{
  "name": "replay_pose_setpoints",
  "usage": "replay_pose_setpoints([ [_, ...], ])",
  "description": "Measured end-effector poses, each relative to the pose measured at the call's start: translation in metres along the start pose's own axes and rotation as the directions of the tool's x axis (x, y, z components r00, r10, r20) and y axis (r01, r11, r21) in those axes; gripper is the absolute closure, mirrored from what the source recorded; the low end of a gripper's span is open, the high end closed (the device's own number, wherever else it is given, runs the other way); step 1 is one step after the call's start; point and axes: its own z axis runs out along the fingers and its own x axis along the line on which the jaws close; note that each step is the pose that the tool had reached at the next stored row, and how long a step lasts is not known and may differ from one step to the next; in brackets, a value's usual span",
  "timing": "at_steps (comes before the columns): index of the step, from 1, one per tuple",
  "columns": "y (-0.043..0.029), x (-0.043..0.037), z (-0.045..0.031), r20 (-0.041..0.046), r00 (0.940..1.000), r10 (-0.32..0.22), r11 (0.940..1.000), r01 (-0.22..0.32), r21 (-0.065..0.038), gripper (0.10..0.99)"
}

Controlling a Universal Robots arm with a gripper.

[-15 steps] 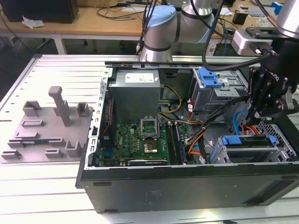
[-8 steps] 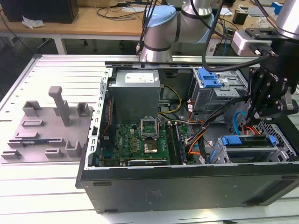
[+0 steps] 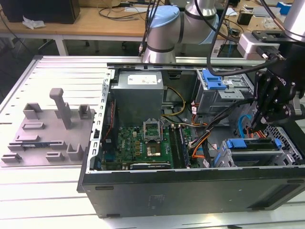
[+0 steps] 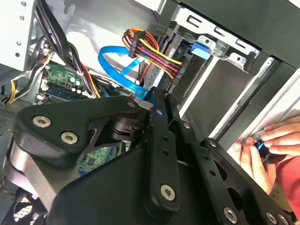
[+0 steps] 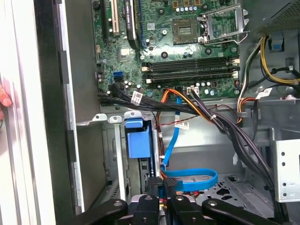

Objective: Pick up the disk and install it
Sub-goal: 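Insert the second disk wire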

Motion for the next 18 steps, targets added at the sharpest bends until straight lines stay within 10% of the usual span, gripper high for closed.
replay_pose_setpoints([
  [11,-0.0045,0.0096,0.0030,0.0003,1.0000,0.000,1.0000,0.000,0.000,0.925],
  [18,-0.0047,0.0116,0.0036,0.0285,0.9996,0.001,1.0000,0.000,-0.003,0.925],
])
